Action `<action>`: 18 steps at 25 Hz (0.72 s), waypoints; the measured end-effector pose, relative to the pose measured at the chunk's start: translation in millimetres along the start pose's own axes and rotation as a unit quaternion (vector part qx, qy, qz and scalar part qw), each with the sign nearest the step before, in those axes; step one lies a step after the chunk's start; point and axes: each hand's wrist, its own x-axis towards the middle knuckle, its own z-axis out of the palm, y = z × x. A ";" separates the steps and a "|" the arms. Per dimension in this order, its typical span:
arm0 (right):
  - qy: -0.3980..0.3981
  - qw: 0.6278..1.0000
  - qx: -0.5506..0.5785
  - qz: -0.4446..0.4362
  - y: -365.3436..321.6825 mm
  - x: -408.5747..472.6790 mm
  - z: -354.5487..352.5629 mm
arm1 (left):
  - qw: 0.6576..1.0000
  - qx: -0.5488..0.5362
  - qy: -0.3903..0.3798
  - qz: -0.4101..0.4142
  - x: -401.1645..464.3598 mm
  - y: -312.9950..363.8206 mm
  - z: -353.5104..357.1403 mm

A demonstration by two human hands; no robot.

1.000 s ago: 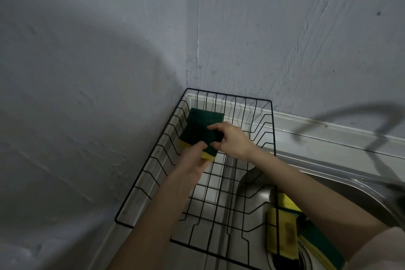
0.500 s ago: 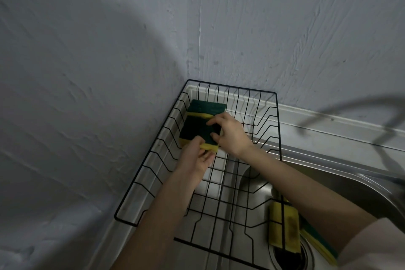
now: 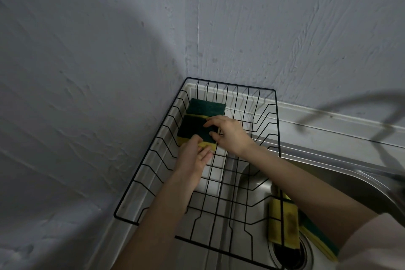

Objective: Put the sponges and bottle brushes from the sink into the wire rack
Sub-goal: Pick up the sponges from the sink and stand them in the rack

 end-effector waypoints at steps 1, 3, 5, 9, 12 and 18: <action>-0.002 1.000 -0.003 -0.002 -0.3 0.1 0.0 | 1.000 -0.003 -0.001 0.002 -0.3 0.1 -0.1; -0.011 1.000 -0.009 -0.003 -1.6 -0.1 -0.3 | 1.000 -0.003 -0.008 0.000 -0.9 0.9 -2.1; -0.024 1.000 -0.017 -0.004 -3.7 -0.9 -1.5 | 1.000 0.008 -0.020 0.001 -1.4 1.1 -3.7; -0.048 0.999 -0.026 -0.004 -8.5 -5.3 -6.7 | 0.997 0.067 -0.044 0.010 -6.4 2.4 -5.4; -0.046 0.998 -0.032 0.000 -12.5 -14.1 -16.6 | 0.990 0.122 -0.062 0.032 -16.7 5.8 -6.0; 0.022 0.999 -0.027 0.012 -18.9 -50.7 -56.4 | 0.813 0.504 -0.006 0.293 -60.0 5.6 3.1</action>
